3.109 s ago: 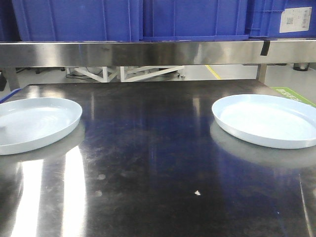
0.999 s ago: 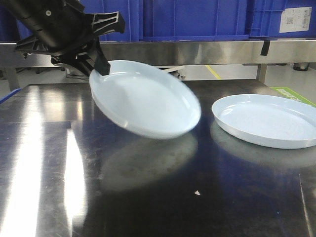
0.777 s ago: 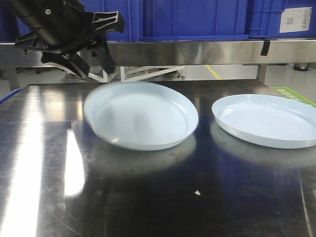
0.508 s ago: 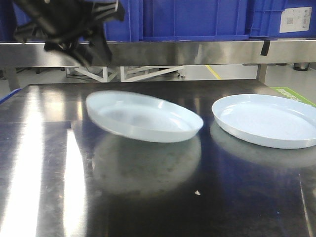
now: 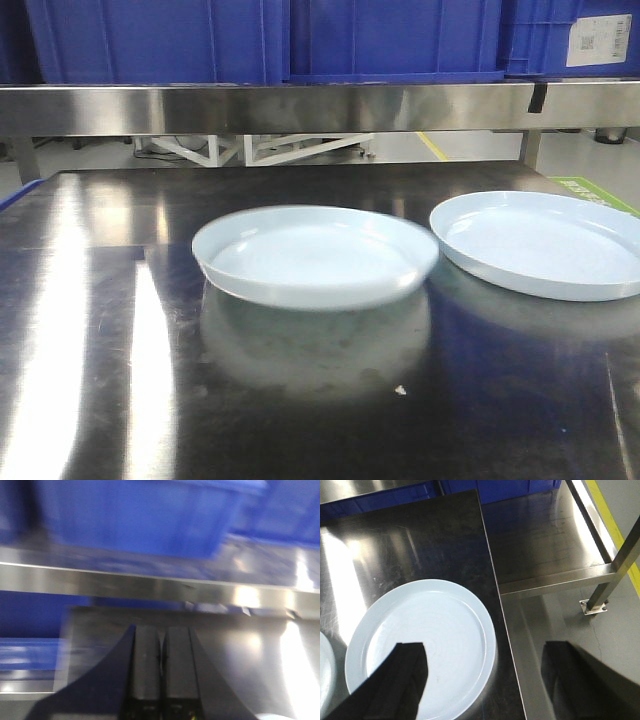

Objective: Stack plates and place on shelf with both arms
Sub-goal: 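Set the plate down beside the other plate and open the left gripper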

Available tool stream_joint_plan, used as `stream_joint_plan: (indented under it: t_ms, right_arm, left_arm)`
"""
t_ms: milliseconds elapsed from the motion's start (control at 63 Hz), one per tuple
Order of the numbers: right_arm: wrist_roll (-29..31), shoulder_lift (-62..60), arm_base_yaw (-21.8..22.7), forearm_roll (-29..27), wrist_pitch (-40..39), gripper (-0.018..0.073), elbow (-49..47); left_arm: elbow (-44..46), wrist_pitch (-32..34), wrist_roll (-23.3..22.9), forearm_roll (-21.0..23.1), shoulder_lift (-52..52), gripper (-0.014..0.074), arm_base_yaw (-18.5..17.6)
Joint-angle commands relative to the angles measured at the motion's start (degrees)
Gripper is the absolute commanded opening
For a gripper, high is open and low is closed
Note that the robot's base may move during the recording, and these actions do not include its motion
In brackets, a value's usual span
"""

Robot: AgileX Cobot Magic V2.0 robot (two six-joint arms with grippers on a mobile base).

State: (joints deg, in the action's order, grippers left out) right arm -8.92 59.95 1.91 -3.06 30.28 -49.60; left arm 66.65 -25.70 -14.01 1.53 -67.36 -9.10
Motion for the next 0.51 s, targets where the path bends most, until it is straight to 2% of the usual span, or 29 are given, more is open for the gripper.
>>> stream_joint_plan:
  t_ms: [0,79,127,492]
  right_arm:
    - [0.34,-0.66,-0.19,-0.04,-3.85,0.0582,-2.04]
    - [0.34,-0.66,-0.19,-0.04,-3.97,0.0582,-2.04]
    - [0.34,-0.66,-0.19,-0.04,-3.97,0.0582,-2.04]
    - [0.34,-0.66,-0.19,-0.04,-3.99,0.0582,-2.04]
  left_arm:
    - [-1.04,3.29,-0.51,-0.88,5.61,0.009,4.15]
    - [-4.4,3.53,-0.51,-0.97,9.86,0.009,7.81]
    - [-6.67,3.92,-0.51,-1.53,12.11,0.009,8.72]
    - [-25.79,8.34,-0.69,-1.53,25.28,0.009,8.04]
